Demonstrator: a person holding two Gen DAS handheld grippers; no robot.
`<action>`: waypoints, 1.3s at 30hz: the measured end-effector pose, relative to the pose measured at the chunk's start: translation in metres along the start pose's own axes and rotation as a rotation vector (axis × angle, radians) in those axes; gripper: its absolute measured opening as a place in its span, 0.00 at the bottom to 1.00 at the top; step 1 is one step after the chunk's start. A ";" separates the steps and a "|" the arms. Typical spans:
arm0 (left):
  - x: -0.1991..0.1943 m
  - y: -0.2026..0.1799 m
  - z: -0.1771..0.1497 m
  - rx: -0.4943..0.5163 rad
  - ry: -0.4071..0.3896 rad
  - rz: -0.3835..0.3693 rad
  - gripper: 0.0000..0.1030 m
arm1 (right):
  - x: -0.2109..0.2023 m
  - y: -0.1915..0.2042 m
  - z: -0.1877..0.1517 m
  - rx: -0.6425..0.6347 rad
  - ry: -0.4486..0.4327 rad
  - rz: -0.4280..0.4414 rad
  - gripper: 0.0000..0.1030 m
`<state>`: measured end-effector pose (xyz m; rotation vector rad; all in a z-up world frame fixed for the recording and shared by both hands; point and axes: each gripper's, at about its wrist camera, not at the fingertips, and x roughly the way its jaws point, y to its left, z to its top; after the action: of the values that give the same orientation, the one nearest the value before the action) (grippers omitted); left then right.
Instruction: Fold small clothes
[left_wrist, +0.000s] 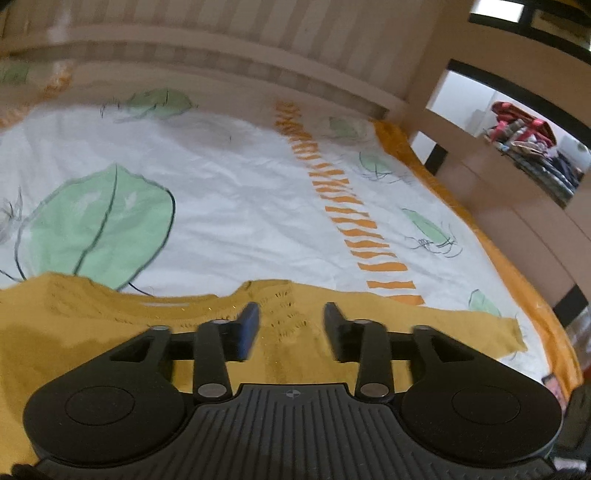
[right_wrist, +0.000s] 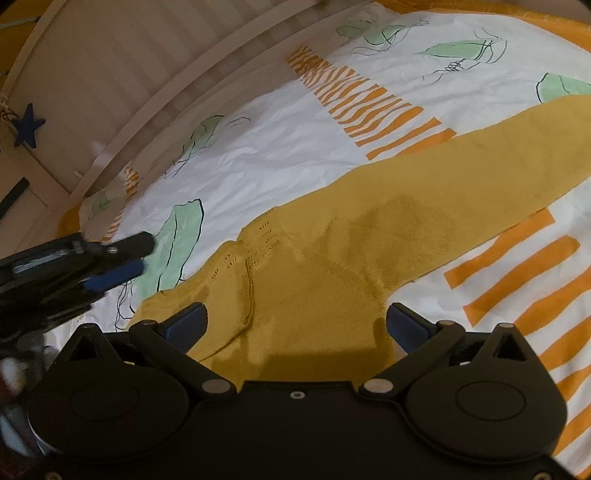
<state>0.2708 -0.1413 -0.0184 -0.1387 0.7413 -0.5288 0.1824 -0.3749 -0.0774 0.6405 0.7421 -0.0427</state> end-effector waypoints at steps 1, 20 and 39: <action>-0.008 0.000 -0.001 0.012 -0.015 0.002 0.48 | 0.000 0.001 0.000 -0.004 -0.001 0.001 1.00; -0.082 0.077 -0.048 0.059 -0.088 0.493 0.75 | 0.017 0.052 -0.027 -0.270 -0.027 0.043 0.84; -0.048 0.154 -0.094 -0.082 0.139 0.440 0.74 | 0.071 0.071 -0.020 -0.362 0.056 0.041 0.58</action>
<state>0.2405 0.0212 -0.1052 -0.0125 0.8997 -0.0891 0.2410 -0.2929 -0.0968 0.3121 0.7670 0.1454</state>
